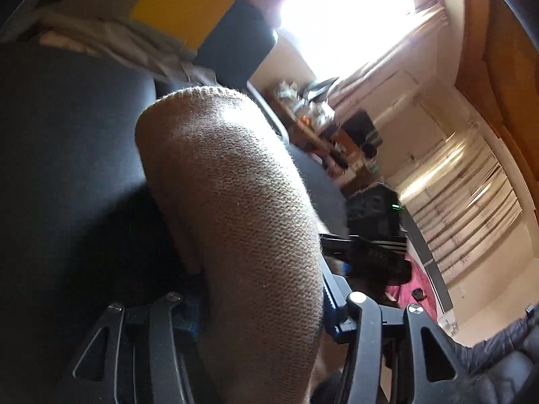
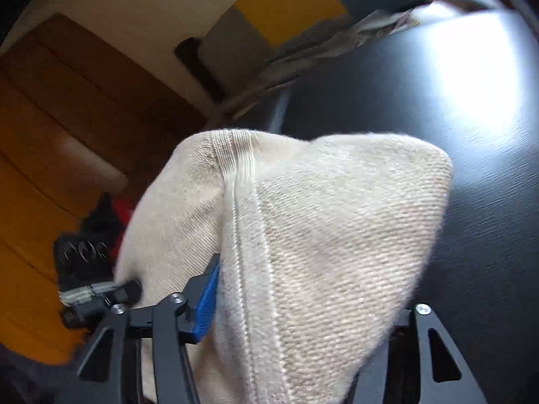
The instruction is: Fold clothes
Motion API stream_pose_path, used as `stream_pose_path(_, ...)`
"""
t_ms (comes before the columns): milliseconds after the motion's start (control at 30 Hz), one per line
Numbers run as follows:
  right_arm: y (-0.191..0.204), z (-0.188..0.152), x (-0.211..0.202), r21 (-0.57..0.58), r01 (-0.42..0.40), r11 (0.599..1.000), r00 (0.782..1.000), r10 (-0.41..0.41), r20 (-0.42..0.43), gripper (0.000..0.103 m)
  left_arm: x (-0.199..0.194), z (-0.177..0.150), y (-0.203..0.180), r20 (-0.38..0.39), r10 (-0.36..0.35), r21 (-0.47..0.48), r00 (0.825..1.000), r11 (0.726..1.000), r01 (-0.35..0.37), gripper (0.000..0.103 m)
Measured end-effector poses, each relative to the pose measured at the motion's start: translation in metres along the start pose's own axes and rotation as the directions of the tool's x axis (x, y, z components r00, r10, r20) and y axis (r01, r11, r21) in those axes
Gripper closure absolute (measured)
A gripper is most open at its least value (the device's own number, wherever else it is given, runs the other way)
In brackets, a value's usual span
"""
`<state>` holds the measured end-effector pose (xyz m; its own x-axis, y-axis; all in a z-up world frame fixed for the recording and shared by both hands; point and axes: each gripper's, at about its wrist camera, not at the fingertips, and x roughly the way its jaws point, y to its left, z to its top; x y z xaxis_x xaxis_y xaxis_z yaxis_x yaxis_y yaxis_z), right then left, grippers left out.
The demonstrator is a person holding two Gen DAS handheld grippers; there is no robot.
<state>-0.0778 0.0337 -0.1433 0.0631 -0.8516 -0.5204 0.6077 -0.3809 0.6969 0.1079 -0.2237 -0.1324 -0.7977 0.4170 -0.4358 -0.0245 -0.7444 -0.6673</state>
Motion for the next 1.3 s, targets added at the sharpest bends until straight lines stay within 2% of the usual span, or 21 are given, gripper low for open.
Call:
stream_pose_path(67, 0.027, 0.002, 0.022, -0.029, -0.070, 0.997, 0.997, 0.069, -0.034, 0.050, -0.042, 0.002, -0.006, 0.095, 0.035, 0.016, 0.995, 0.999, -0.037, 0.050)
stream_pose_path(167, 0.084, 0.018, 0.060, -0.088, -0.209, 0.974, 0.976, 0.203, -0.078, 0.050, -0.114, 0.010, -0.010, 0.267, 0.098, 0.028, 0.959, 0.994, -0.109, 0.050)
stream_pose_path(267, 0.168, 0.049, 0.101, -0.201, -0.359, 0.912, 0.932, 0.337, -0.134, 0.050, -0.193, 0.022, -0.018, 0.448, 0.192, 0.045, 0.873, 0.971, -0.236, 0.050)
stream_pose_path(367, 0.278, 0.079, 0.147, -0.348, -0.479, 0.806, 0.877, 0.428, -0.218, 0.050, -0.268, 0.034, -0.023, 0.618, 0.272, 0.007, 0.738, 0.936, -0.351, 0.050)
stream_pose_path(400, 0.312, 0.086, 0.160, -0.385, -0.509, 0.770, 0.861, 0.448, -0.242, 0.050, -0.292, 0.037, -0.024, 0.670, 0.301, -0.018, 0.678, 0.921, -0.390, 0.050)
stream_pose_path(533, 0.443, 0.106, 0.213, -0.509, -0.593, 0.624, 0.804, 0.491, -0.335, 0.050, -0.353, 0.049, -0.006, 0.753, 0.436, -0.192, 0.493, 0.862, -0.468, 0.049)
stream_pose_path(567, 0.475, 0.108, 0.231, -0.533, -0.600, 0.597, 0.799, 0.482, -0.360, 0.050, -0.361, 0.051, 0.002, 0.748, 0.484, -0.249, 0.454, 0.839, -0.483, 0.049)
stream_pose_path(600, 0.495, 0.107, 0.253, -0.550, -0.591, 0.590, 0.806, 0.454, -0.379, 0.050, -0.369, 0.050, 0.018, 0.721, 0.575, -0.357, 0.386, 0.786, -0.504, 0.049)
stream_pose_path(633, 0.512, 0.105, 0.275, -0.566, -0.578, 0.588, 0.816, 0.422, -0.395, 0.049, -0.372, 0.049, 0.037, 0.679, 0.644, -0.434, 0.352, 0.739, -0.516, 0.049)
stream_pose_path(667, 0.529, 0.102, 0.297, -0.582, -0.565, 0.585, 0.825, 0.388, -0.411, 0.047, -0.373, 0.049, 0.054, 0.633, 0.699, -0.492, 0.333, 0.695, -0.525, 0.048)
stream_pose_path(733, 0.552, 0.094, 0.346, -0.611, -0.527, 0.591, 0.846, 0.300, -0.441, 0.047, -0.372, 0.045, 0.105, 0.483, 0.807, -0.613, 0.341, 0.589, -0.526, 0.047)
stream_pose_path(800, 0.551, 0.078, 0.401, -0.633, -0.455, 0.627, 0.871, 0.167, -0.462, 0.047, -0.373, 0.035, 0.133, 0.458, 0.802, -0.638, 0.383, 0.597, -0.487, 0.044)
stream_pose_path(833, 0.544, 0.070, 0.427, -0.642, -0.407, 0.650, 0.880, 0.091, -0.466, 0.044, -0.373, 0.033, 0.132, 0.468, 0.792, -0.631, 0.391, 0.610, -0.480, 0.044)
stream_pose_path(900, 0.538, 0.073, 0.426, -0.650, -0.388, 0.653, 0.896, 0.101, -0.433, 0.029, -0.368, 0.034, 0.126, 0.486, 0.772, -0.602, 0.408, 0.635, -0.484, 0.042)
stream_pose_path(967, 0.533, 0.079, 0.419, -0.657, -0.379, 0.651, 0.909, 0.131, -0.395, 0.017, -0.361, 0.037, 0.117, 0.486, 0.773, -0.584, 0.408, 0.635, -0.506, 0.036)
stream_pose_path(1033, 0.528, 0.085, 0.412, -0.664, -0.370, 0.650, 0.920, 0.160, -0.357, 0.007, -0.356, 0.039, 0.103, 0.482, 0.789, -0.576, 0.381, 0.613, -0.541, 0.031)
stream_pose_path(1100, 0.523, 0.090, 0.405, -0.670, -0.360, 0.649, 0.929, 0.189, -0.317, 0.006, -0.356, 0.036, 0.085, 0.471, 0.824, -0.592, 0.316, 0.561, -0.579, 0.028)
stream_pose_path(1133, 0.521, 0.093, 0.402, -0.673, -0.355, 0.649, 0.933, 0.203, -0.297, 0.005, -0.357, 0.034, 0.074, 0.465, 0.845, -0.604, 0.263, 0.521, -0.603, 0.028)
stream_pose_path(1200, 0.527, 0.101, 0.365, -0.732, -0.324, 0.600, 0.944, 0.256, -0.208, 0.005, -0.362, 0.029, 0.052, 0.451, 0.881, -0.629, 0.144, 0.428, -0.649, 0.029)
stream_pose_path(1267, 0.529, 0.104, 0.332, -0.773, -0.326, 0.545, 0.933, 0.314, -0.172, 0.005, -0.366, 0.022, 0.028, 0.467, 0.884, -0.634, 0.028, 0.357, -0.686, 0.029)
stream_pose_path(1300, 0.528, 0.106, 0.320, -0.788, -0.336, 0.516, 0.925, 0.338, -0.173, 0.005, -0.366, 0.022, 0.011, 0.505, 0.863, -0.620, -0.004, 0.359, -0.698, 0.028)
